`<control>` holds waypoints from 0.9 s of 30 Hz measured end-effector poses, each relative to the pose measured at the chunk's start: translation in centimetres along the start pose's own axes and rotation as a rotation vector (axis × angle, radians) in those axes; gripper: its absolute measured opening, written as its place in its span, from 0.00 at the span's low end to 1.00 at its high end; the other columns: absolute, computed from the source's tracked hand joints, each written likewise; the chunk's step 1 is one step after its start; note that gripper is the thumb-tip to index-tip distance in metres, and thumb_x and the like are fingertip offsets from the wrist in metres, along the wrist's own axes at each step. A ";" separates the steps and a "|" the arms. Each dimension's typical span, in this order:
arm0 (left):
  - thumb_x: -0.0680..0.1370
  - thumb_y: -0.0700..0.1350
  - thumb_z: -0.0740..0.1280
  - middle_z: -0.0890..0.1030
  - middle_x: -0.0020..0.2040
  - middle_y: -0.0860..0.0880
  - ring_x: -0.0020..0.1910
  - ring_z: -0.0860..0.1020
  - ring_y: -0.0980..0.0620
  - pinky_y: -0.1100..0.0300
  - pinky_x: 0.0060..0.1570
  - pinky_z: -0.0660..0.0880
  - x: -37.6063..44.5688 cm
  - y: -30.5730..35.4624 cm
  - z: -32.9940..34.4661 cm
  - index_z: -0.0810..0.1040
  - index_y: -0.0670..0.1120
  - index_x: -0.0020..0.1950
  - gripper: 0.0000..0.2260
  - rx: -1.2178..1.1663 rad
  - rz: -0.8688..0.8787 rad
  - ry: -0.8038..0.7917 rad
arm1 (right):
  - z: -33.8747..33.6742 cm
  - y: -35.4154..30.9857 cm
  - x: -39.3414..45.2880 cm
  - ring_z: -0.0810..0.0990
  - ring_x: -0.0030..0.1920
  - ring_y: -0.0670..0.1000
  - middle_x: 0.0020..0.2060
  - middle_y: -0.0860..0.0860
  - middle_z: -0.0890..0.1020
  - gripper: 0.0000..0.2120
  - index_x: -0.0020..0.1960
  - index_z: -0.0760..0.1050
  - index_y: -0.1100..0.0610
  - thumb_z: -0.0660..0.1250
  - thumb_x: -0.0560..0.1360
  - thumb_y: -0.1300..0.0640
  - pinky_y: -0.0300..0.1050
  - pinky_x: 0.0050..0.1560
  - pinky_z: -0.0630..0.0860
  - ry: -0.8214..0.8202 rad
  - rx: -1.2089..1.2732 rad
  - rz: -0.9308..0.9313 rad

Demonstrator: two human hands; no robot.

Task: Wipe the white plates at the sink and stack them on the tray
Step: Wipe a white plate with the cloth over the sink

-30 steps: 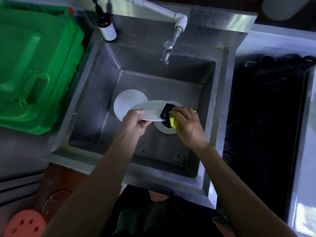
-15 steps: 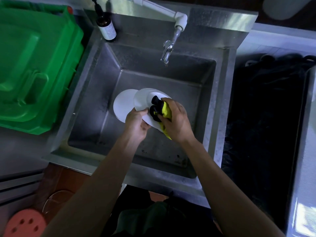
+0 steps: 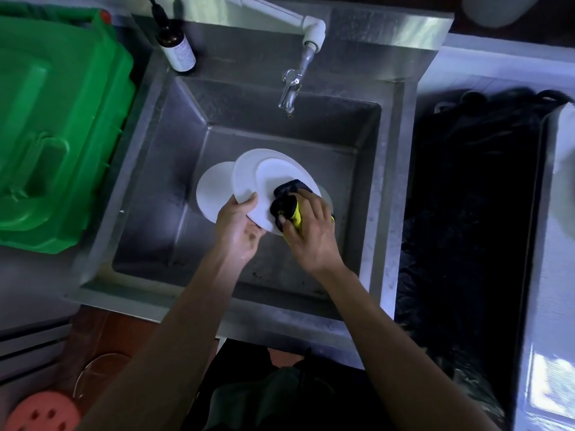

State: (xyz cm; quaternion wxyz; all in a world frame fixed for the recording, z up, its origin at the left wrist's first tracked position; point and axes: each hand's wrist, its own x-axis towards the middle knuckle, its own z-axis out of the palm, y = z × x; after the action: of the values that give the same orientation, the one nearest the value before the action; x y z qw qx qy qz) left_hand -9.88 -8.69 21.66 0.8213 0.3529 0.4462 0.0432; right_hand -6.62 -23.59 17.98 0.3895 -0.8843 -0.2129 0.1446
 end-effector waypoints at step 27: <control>0.78 0.32 0.65 0.82 0.64 0.40 0.62 0.81 0.39 0.47 0.56 0.81 -2.4 1.3 -1.6 0.77 0.42 0.66 0.18 0.383 -0.071 -0.367 | -5.3 -0.4 6.1 0.68 0.69 0.58 0.69 0.51 0.73 0.25 0.73 0.70 0.53 0.65 0.76 0.56 0.62 0.70 0.64 -0.024 0.199 0.137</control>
State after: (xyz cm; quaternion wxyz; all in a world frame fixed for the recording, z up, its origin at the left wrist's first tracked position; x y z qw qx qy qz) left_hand -12.21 -7.73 23.56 0.8077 0.4878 0.3022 -0.1354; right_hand 0.78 -23.68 21.17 0.4619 -0.8520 -0.1413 0.2019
